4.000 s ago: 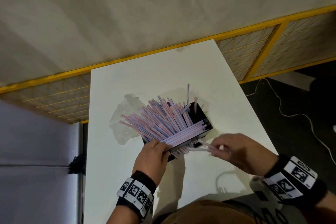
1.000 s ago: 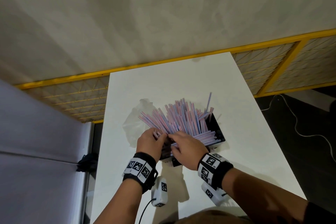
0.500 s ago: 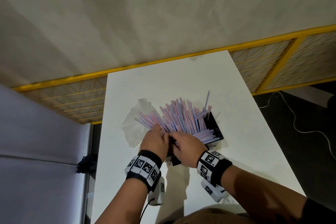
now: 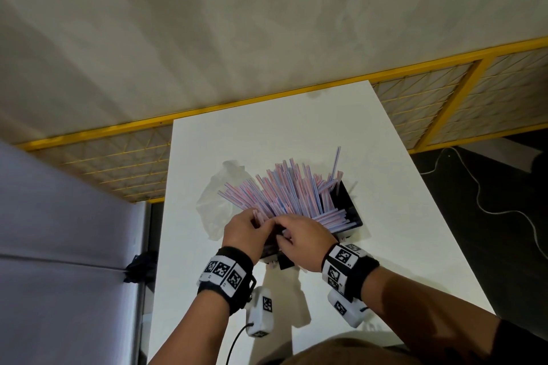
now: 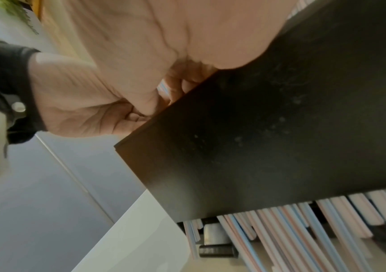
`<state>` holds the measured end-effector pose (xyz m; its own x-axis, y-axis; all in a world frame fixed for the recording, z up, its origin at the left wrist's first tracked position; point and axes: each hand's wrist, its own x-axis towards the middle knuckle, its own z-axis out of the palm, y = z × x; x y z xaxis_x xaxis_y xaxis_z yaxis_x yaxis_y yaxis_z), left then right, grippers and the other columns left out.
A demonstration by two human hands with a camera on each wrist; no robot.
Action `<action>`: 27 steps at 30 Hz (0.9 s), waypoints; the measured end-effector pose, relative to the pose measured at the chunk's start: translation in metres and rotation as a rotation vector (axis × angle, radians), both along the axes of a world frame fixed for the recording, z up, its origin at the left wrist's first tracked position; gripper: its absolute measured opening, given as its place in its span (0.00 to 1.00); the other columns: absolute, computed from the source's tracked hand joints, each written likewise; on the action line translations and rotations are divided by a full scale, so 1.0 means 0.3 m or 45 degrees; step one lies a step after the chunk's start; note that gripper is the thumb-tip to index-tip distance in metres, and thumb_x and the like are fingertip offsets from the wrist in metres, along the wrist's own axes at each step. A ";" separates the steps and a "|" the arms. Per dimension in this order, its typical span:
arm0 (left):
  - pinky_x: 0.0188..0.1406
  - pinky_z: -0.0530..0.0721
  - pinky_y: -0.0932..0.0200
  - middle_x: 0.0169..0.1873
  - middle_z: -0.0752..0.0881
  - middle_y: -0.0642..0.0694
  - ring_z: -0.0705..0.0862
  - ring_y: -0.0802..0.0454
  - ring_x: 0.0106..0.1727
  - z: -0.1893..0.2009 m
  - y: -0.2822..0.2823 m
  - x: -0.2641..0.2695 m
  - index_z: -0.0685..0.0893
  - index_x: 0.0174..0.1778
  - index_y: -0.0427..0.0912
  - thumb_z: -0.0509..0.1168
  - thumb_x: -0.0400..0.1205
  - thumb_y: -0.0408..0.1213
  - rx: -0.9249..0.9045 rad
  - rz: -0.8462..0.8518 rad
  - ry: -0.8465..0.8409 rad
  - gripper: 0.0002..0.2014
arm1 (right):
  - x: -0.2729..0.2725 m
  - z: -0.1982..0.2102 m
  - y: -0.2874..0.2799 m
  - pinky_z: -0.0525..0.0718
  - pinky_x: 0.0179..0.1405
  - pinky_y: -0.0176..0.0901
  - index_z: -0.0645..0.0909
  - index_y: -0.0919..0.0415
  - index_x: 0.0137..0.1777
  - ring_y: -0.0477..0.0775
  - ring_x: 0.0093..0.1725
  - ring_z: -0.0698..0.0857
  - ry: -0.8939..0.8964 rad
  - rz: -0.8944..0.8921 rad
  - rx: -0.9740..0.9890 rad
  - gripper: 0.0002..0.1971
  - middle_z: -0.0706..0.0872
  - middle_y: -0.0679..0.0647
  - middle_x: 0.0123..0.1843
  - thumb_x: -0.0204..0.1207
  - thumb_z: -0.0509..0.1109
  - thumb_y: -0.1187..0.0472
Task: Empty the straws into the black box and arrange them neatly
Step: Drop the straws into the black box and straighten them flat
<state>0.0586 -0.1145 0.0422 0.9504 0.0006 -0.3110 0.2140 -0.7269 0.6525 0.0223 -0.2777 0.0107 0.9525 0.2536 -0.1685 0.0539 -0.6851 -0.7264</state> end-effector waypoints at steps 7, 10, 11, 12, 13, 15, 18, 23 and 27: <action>0.30 0.75 0.73 0.25 0.82 0.52 0.79 0.62 0.28 0.094 -0.018 0.006 0.79 0.30 0.48 0.73 0.81 0.42 0.113 -0.117 -0.295 0.15 | 0.010 -0.012 -0.008 0.74 0.35 0.38 0.80 0.50 0.63 0.38 0.37 0.75 -0.016 -0.054 0.039 0.15 0.74 0.38 0.41 0.77 0.64 0.51; 0.34 0.74 0.67 0.31 0.85 0.50 0.81 0.55 0.32 0.171 -0.014 0.007 0.84 0.34 0.42 0.74 0.81 0.41 0.111 -0.157 -0.428 0.11 | 0.012 -0.010 -0.015 0.74 0.39 0.34 0.80 0.50 0.65 0.39 0.42 0.76 -0.062 -0.049 0.097 0.16 0.77 0.40 0.49 0.79 0.68 0.50; 0.35 0.73 0.66 0.33 0.85 0.49 0.82 0.52 0.34 0.198 -0.009 0.006 0.85 0.36 0.41 0.74 0.81 0.41 0.105 -0.157 -0.479 0.10 | 0.012 -0.006 -0.018 0.78 0.42 0.36 0.80 0.50 0.66 0.41 0.46 0.79 -0.065 -0.052 0.124 0.17 0.79 0.41 0.52 0.80 0.68 0.49; 0.37 0.73 0.66 0.34 0.86 0.49 0.82 0.52 0.35 0.224 -0.003 0.004 0.86 0.38 0.40 0.75 0.81 0.40 0.090 -0.156 -0.529 0.10 | 0.013 -0.001 -0.020 0.81 0.46 0.39 0.80 0.50 0.68 0.43 0.49 0.81 -0.061 -0.058 0.151 0.18 0.81 0.43 0.55 0.80 0.69 0.48; 0.38 0.75 0.64 0.34 0.85 0.49 0.82 0.52 0.36 0.249 0.005 0.002 0.86 0.38 0.40 0.75 0.81 0.40 0.070 -0.158 -0.572 0.10 | 0.014 0.002 -0.024 0.83 0.49 0.42 0.80 0.49 0.68 0.43 0.50 0.81 -0.059 -0.065 0.175 0.19 0.81 0.43 0.57 0.79 0.69 0.47; 0.39 0.80 0.61 0.34 0.85 0.53 0.84 0.55 0.36 0.301 0.024 -0.004 0.85 0.37 0.46 0.74 0.81 0.42 0.039 -0.162 -0.629 0.09 | 0.013 0.004 -0.030 0.82 0.49 0.40 0.80 0.49 0.69 0.37 0.48 0.79 -0.064 -0.075 0.213 0.21 0.79 0.41 0.56 0.78 0.69 0.45; 0.40 0.86 0.58 0.37 0.86 0.56 0.86 0.60 0.38 0.370 0.051 -0.022 0.85 0.39 0.54 0.75 0.81 0.43 -0.011 -0.130 -0.684 0.07 | 0.002 0.008 -0.037 0.76 0.48 0.32 0.78 0.47 0.72 0.30 0.45 0.77 -0.057 -0.088 0.246 0.23 0.74 0.32 0.54 0.77 0.70 0.47; 0.39 0.85 0.66 0.41 0.89 0.58 0.89 0.58 0.41 0.430 0.077 -0.073 0.88 0.43 0.57 0.75 0.81 0.43 -0.199 -0.115 -0.792 0.03 | -0.022 0.058 -0.061 0.83 0.47 0.32 0.72 0.45 0.78 0.43 0.44 0.83 -0.149 -0.116 0.323 0.29 0.72 0.34 0.61 0.76 0.70 0.46; 0.42 0.89 0.60 0.40 0.92 0.53 0.91 0.54 0.40 0.402 0.045 -0.093 0.91 0.46 0.56 0.75 0.79 0.49 -0.583 -0.015 -0.574 0.04 | -0.040 0.132 -0.099 0.79 0.53 0.24 0.69 0.42 0.79 0.33 0.56 0.82 -0.332 -0.111 0.212 0.28 0.72 0.33 0.69 0.81 0.68 0.41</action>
<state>0.0306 -0.1010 0.1629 0.9870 -0.0485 0.1531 -0.1603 -0.3536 0.9216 0.0103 -0.3075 0.0504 0.9776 0.1724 0.1211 0.1991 -0.5684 -0.7983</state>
